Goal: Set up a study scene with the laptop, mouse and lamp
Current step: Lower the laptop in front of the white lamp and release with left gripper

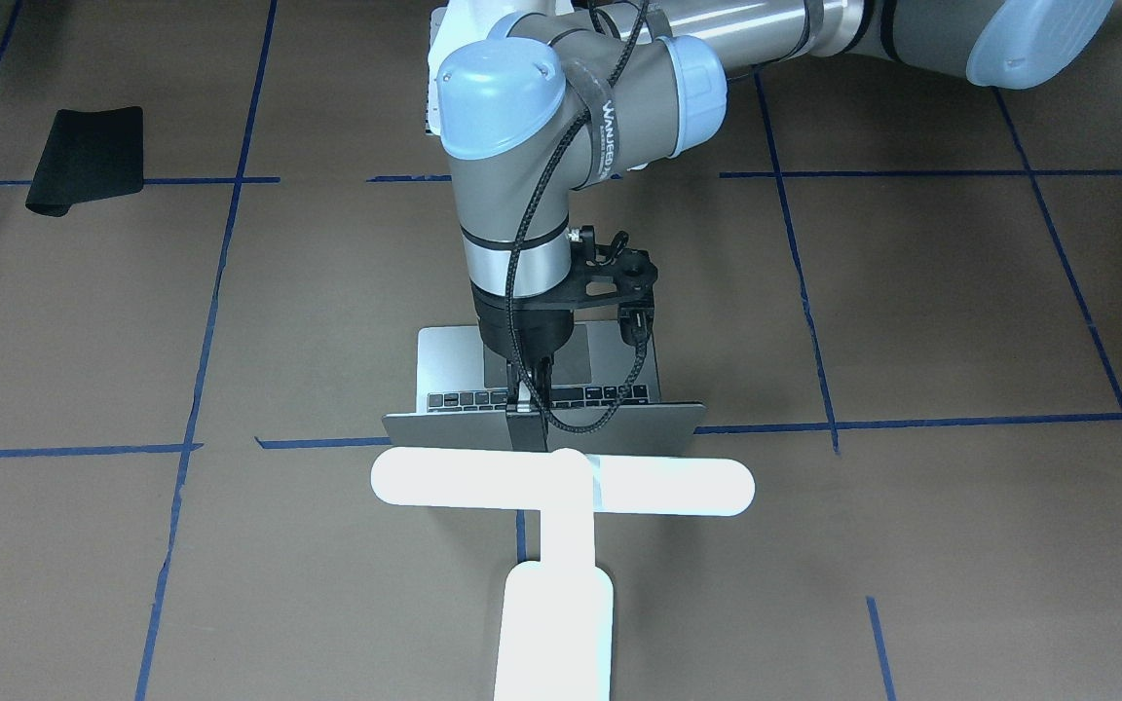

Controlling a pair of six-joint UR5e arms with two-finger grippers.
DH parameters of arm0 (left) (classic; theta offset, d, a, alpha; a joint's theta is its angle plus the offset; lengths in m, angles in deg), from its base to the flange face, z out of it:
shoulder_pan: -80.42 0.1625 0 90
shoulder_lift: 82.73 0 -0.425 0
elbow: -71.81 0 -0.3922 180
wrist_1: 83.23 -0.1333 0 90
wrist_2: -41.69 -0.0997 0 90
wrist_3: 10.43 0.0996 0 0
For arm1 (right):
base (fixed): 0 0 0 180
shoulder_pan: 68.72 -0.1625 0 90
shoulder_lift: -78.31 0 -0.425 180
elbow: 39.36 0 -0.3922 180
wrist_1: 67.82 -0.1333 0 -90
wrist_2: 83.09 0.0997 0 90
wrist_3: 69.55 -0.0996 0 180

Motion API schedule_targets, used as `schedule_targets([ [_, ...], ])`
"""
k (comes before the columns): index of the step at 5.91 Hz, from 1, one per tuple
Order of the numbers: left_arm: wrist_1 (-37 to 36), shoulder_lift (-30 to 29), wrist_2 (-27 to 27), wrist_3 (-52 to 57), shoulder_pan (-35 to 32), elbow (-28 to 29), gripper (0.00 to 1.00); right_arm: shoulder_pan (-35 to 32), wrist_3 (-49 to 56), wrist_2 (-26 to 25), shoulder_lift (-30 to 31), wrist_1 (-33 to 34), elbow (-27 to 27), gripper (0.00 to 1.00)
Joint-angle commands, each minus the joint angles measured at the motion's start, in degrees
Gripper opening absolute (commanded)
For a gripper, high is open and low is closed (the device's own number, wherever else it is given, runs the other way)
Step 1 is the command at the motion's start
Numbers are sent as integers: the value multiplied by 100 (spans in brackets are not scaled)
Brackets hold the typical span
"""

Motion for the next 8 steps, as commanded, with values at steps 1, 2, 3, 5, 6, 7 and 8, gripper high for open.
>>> schedule_targets([
  [1,-154,561,448,139,4,-997,72,40,-341,304,-28,-12,25,100],
  [2,-477,783,623,139,12,-1614,72,66,-743,480,-28,-20,86,100],
  [3,-655,838,730,148,21,-1968,72,327,-1861,517,-28,-412,286,100],
  [5,-674,1258,914,548,152,-2663,76,1511,-5040,229,242,-2664,315,100],
  [6,-665,1782,872,909,405,-3258,91,2117,-5723,-286,505,-3301,306,100],
  [7,-674,1953,880,1191,486,-3542,92,2523,-6191,-657,786,-3890,297,100],
  [8,-717,1998,863,1455,705,-3649,100,3032,-6614,-957,989,-4462,289,100],
])
